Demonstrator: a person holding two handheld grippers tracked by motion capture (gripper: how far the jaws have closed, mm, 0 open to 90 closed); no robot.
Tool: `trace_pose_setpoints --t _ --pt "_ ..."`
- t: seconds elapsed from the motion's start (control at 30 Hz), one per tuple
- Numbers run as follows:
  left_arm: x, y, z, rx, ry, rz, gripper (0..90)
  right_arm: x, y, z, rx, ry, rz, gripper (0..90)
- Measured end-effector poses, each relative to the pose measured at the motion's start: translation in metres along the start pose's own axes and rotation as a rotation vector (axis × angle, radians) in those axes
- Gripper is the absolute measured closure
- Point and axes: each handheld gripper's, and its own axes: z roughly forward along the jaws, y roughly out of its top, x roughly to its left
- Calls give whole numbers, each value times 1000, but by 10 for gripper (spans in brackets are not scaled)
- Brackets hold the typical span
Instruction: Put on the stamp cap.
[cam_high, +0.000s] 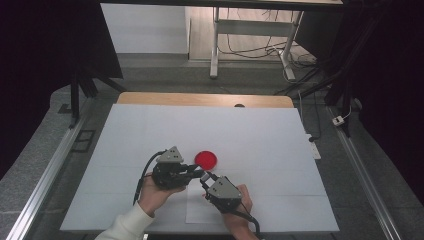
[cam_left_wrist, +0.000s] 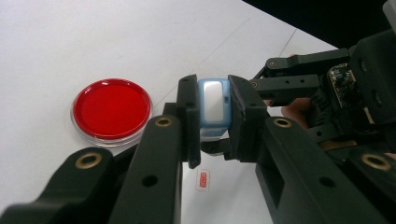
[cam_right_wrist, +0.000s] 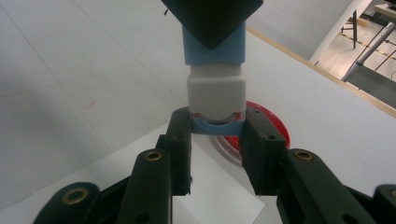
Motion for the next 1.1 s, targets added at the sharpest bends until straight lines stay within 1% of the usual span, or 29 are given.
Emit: trace_pose_setpoints --t 0.07,0.13,0.17,0.33,0.43,0.47,0.53,0.67,0.7,0.77,0.9,0.97,1.1 --pt "1 0 0 -1 -9 -7 760 0 0 0 7 -4 -4 653" --pt "2 -1 0 -3 -16 -13 760 1 -1 0 -2 -5 -5 654" --pt "2 -1 0 -6 -19 -15 760 0 0 -1 5 -6 -10 654" --pt "2 -2 1 -2 -24 -14 761 1 0 -2 2 -4 -18 655" --pt "3 -2 2 1 -27 -14 760 2 1 -2 6 -8 -36 655" --pt "3 -2 2 0 -28 -15 761 2 1 -2 1 -7 -34 655" --pt "2 -3 3 -4 -26 -18 761 2 2 -3 9 -8 -37 655" --pt "3 -4 4 -11 -39 -28 761 1 3 -4 8 -6 -41 655" --pt "3 -4 4 -14 -44 -29 761 1 3 -4 -1 -2 -31 654" --pt "4 -4 3 -24 -53 -38 761 0 4 -6 -2 -1 -26 653" --pt "3 -4 4 -18 -49 -30 761 -2 4 -7 -12 9 -18 651" --pt "3 -4 3 -14 -52 -31 761 -2 3 -6 -6 13 -21 650" --pt "4 -3 1 -21 -51 -33 760 -4 2 -5 -3 22 -23 649"
